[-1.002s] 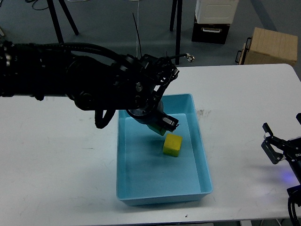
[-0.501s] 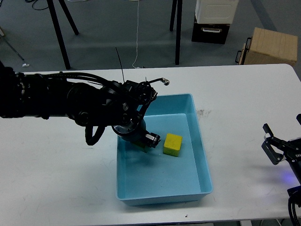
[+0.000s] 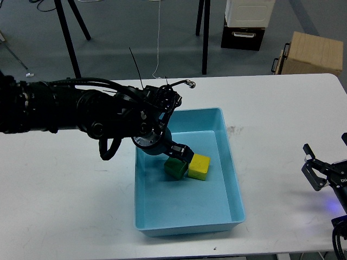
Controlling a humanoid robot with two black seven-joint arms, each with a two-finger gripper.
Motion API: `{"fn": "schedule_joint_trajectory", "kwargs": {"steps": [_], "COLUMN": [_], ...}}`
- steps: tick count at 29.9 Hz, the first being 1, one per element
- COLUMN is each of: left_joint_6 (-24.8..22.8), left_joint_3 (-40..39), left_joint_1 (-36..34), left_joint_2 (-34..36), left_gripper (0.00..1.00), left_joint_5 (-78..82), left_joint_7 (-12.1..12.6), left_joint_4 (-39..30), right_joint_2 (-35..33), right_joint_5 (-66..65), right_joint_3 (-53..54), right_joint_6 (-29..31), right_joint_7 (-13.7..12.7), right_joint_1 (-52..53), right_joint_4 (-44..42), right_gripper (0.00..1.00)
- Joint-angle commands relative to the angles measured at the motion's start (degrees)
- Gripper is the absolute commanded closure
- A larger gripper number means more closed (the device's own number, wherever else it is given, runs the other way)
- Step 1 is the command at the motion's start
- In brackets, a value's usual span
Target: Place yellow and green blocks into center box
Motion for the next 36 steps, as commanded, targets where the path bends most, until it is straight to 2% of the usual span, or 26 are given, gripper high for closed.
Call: {"fn": "schedule_joint_trajectory", "kwargs": {"steps": [1,4,8,12,18,23,28,31,36], "left_joint_6": [0.0,0.0,0.0,0.0,0.0,0.0,0.0,0.0,0.0], "left_joint_3": [-3.8,-10.7,-24.8,-40.7,-65.4,-88.3,-110.5,-120.3,-131.5], "left_joint_1": [-1.0,-1.6,-0.5,3.7,13.4,27.2,42.4,50.5,64.8], "left_joint_2": [0.0,0.0,1.0,8.9,18.1,25.5,27.3,26.7,22.4], "left_gripper": [0.00,0.00,0.00,0.00,0.00,0.00,0.00,0.00,0.00], "left_joint_5": [-0.2,-1.7,-3.2,-3.5,-4.4,-8.2,-14.5,-14.9,-15.7], "left_joint_7": [-0.7,-2.6,-2.8,-3.1,-6.7,-6.5,-5.7,-5.4,-5.1], "left_joint_4": [2.2,5.3,8.9,12.0,15.6,16.4,15.1,11.8,3.0], "right_joint_2": [0.1,0.1,0.0,-0.1,-0.2,-0.2,-0.2,0.1,0.3], "right_joint_5": [0.0,0.0,0.0,0.0,0.3,0.4,0.4,0.5,0.5], "right_joint_3": [0.0,0.0,0.0,0.2,-0.3,-0.2,-0.1,-0.1,-0.1], "right_joint_6": [0.0,0.0,0.0,0.0,0.0,0.0,0.0,0.0,0.0], "right_joint_7": [0.0,0.0,0.3,0.4,0.5,0.6,0.6,0.6,0.6], "right_joint_1": [0.2,0.8,1.5,2.8,5.8,8.2,8.2,8.0,7.6], "right_joint_4": [0.0,-0.1,-0.9,-2.1,-5.1,-5.7,-5.8,-5.6,-5.4], "right_gripper": [0.01,0.01,0.01,0.01,0.01,0.01,0.01,0.01,0.01]}}
